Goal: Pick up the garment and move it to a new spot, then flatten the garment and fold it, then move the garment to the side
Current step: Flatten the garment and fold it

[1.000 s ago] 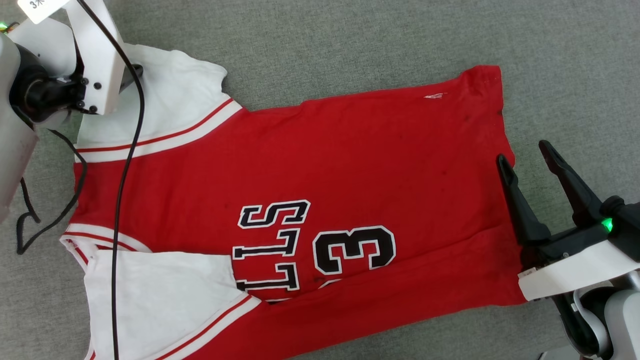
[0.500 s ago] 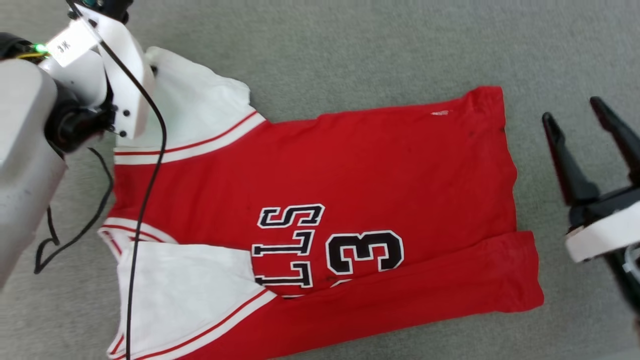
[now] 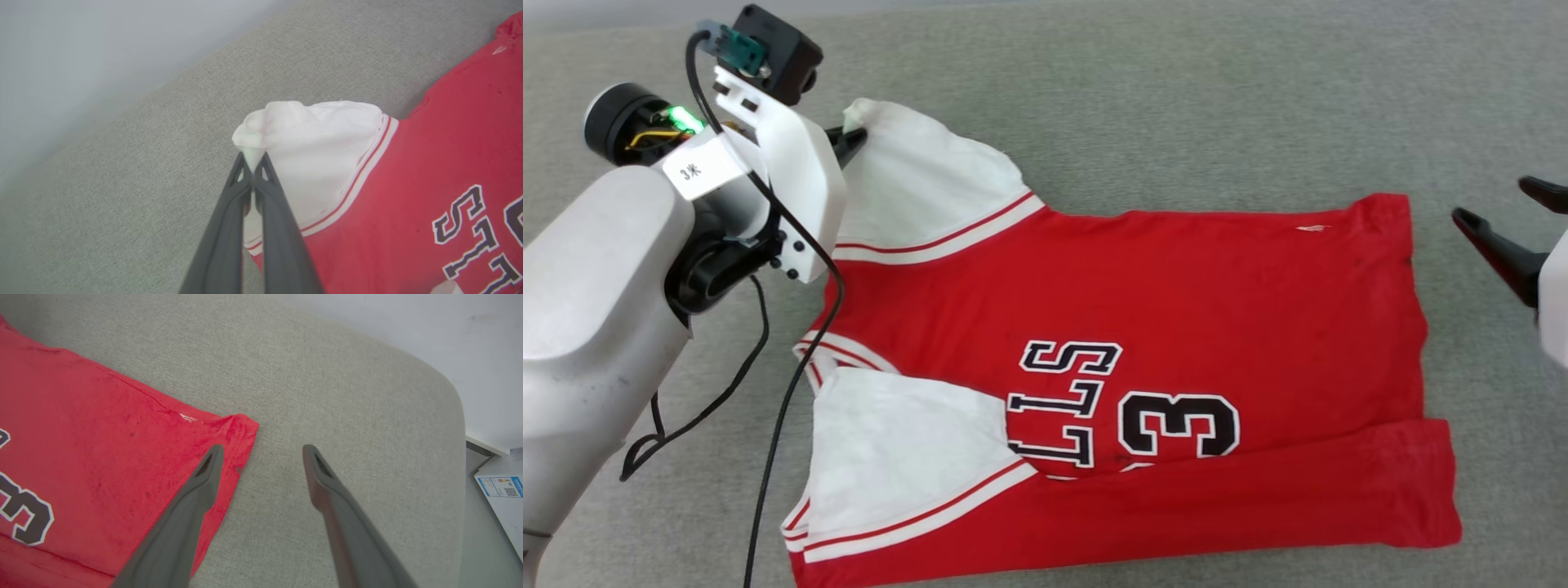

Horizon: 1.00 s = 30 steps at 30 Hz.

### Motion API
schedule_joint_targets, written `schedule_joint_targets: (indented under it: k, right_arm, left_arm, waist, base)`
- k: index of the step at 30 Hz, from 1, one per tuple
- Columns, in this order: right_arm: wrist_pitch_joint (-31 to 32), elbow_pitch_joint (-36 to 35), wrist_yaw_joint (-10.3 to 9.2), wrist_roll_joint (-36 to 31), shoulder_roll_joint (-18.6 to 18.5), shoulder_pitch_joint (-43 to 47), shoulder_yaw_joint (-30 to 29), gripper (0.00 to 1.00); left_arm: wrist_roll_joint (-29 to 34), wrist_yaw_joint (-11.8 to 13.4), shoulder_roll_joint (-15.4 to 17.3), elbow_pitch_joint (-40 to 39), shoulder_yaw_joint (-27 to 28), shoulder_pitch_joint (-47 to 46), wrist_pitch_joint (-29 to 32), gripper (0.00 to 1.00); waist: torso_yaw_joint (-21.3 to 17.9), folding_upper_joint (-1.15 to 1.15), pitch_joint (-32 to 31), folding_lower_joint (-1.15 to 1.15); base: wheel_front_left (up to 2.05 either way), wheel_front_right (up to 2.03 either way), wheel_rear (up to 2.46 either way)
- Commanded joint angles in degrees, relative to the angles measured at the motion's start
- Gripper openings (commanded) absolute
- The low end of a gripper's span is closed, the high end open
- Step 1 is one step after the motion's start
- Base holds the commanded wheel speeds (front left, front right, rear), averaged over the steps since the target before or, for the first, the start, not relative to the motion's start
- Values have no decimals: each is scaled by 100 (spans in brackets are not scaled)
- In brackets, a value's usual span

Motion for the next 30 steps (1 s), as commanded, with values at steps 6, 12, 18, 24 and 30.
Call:
schedule_joint_targets:
  k: [6,12,18,24,30]
  right_arm:
    - [1058,645,-6,419,-306,-732,517,100]
    - [1316,1302,-6,451,-87,-1264,905,100]
    - [1082,2048,-6,404,209,-1608,1276,100]
    - [939,2721,-3,517,290,-1368,2010,100]
    - [171,2850,-6,752,199,-1561,2294,0]
  left_arm:
    - [101,157,39,-519,3,124,-143,0]
    - [179,229,65,-841,-19,68,-193,0]
    - [249,258,19,-1026,-18,-44,-253,0]
    - [296,226,-3,-1029,-33,-123,-311,0]
    - [255,191,65,-912,-31,-34,-403,0]
  waist:
    - [297,0,97,0]
    - [455,0,316,0]
    - [561,0,565,0]
    - [610,0,698,0]
    - [534,0,647,0]
  base:
    - [0,0,0]
    - [0,0,0]
    - [0,0,0]
    - [0,0,0]
    - [0,0,0]
